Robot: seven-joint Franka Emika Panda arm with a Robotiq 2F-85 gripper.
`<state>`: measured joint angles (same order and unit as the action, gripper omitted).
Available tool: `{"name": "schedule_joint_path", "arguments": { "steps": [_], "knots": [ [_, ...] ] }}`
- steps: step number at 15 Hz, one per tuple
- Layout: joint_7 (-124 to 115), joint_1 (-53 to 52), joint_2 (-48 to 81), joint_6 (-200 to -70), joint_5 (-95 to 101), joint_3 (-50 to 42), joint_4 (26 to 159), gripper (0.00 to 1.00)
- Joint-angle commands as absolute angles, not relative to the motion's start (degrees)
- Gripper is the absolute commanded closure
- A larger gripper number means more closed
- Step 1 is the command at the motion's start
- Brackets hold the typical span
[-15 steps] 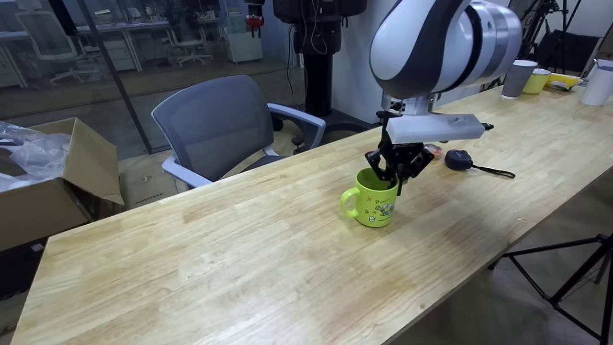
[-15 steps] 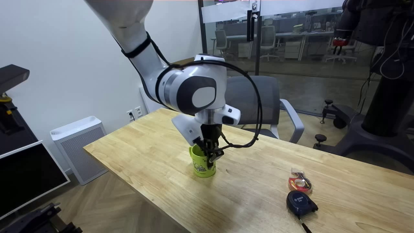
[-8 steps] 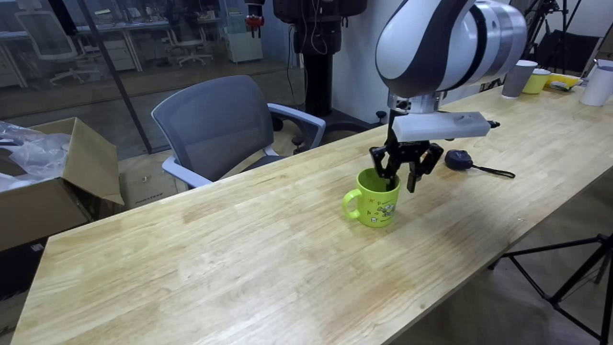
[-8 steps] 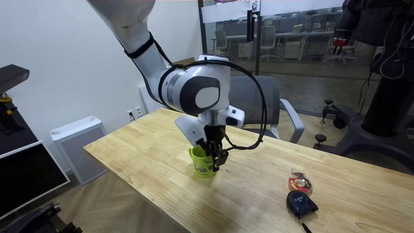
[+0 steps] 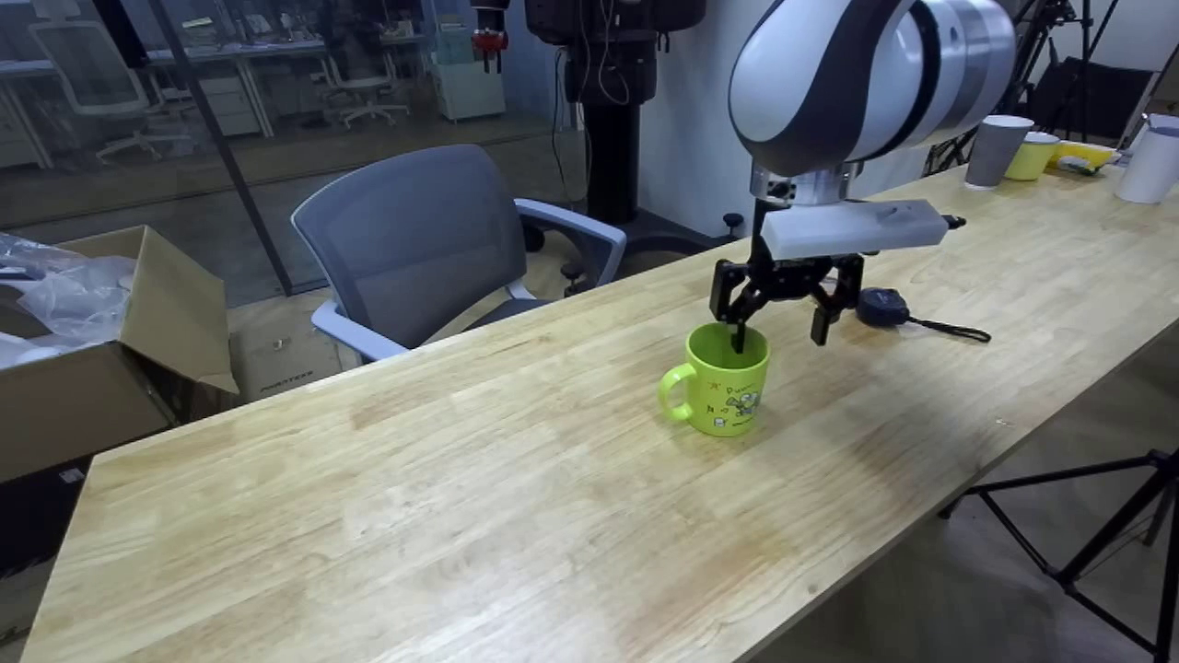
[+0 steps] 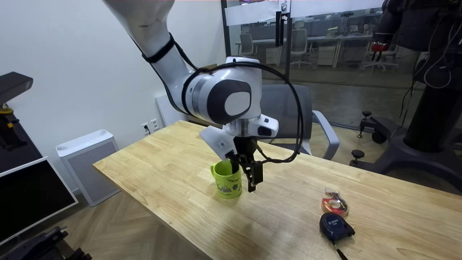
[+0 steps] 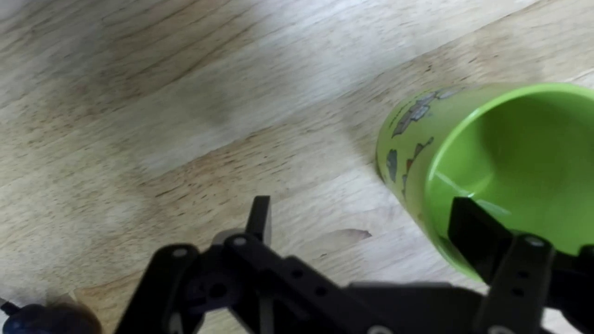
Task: Move the mug slightly to the left
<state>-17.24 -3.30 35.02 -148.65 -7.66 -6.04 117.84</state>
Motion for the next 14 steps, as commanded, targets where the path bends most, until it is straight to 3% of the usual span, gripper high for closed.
{"name": "schedule_joint_path", "arguments": {
  "steps": [1, 14],
  "knots": [
    [-19.66, -5.25, 30.66, -146.76, -5.45, -6.75, 117.40, 0.00],
    [-17.01, -4.38, 23.15, -141.19, -4.90, -4.21, 116.31, 0.00]
  ]
}}
